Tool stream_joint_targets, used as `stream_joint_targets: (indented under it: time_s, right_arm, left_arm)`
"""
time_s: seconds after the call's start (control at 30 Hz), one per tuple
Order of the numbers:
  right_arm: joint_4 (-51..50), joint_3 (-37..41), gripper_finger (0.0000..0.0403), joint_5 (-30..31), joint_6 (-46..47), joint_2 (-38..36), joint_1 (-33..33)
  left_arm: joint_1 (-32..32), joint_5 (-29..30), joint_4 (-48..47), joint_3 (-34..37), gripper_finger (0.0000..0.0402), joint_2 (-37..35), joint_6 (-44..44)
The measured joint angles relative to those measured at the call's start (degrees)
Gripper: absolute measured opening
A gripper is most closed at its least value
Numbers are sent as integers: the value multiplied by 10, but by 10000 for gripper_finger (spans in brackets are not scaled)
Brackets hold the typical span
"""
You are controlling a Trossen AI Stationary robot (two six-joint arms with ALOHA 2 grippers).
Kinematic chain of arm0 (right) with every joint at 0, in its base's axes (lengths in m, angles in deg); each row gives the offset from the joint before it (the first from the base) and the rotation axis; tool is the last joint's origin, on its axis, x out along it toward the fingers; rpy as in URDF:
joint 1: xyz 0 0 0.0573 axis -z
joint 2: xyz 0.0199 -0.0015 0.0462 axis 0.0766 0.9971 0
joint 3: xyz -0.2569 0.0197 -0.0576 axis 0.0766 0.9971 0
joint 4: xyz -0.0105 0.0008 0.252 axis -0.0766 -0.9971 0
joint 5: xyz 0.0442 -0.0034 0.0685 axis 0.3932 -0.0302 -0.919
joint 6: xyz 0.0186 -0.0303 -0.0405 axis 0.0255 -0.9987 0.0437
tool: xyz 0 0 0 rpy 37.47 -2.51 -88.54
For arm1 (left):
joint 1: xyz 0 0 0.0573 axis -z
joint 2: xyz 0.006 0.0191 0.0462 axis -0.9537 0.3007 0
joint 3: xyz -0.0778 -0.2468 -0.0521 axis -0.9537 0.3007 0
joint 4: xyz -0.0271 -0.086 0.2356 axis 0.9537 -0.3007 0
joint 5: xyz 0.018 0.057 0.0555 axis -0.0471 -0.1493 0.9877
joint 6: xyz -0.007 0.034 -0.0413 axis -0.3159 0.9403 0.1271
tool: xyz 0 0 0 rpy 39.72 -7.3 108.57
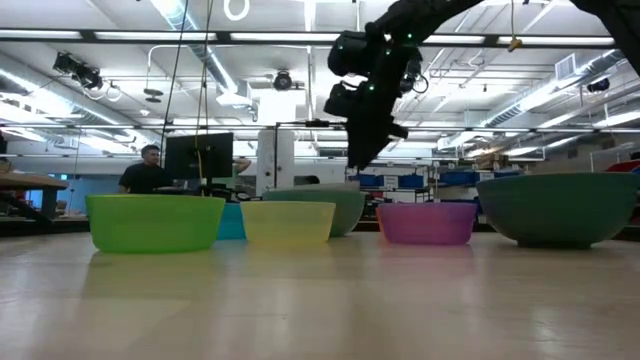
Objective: Nest bowls inside each other
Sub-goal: Stack the dark green bowl on top of the white bowl
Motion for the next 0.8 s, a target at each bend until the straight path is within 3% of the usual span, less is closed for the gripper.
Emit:
stream_joint_targets:
  time_s: [0.07,0.23,0.3,0.43,0.6,0.8]
  right_arm:
    - [-45,0,128,15,-8,-12,-3]
    - [-248,0,129,148,-6,-64,-41]
    - [-319,0,128,169,23,-98,-65]
    - [-416,23,128,163,108,-181,-124]
    - [-399,132,128,110,218,-300,-184]
    - [-336,310,128,40,267,-380,-176]
  left_arm:
    - [0,-8,-4,0,157,-3,0]
    - [3,-44,-59,0,157,-17,-46]
    - [7,-47,-97,0,157,-20,-79]
    - [21,-46,-145,7,157,-22,-137]
    - [31,-39,-139,25,157,-18,-153]
    - [40,-40,-112,40,157,-14,-176]
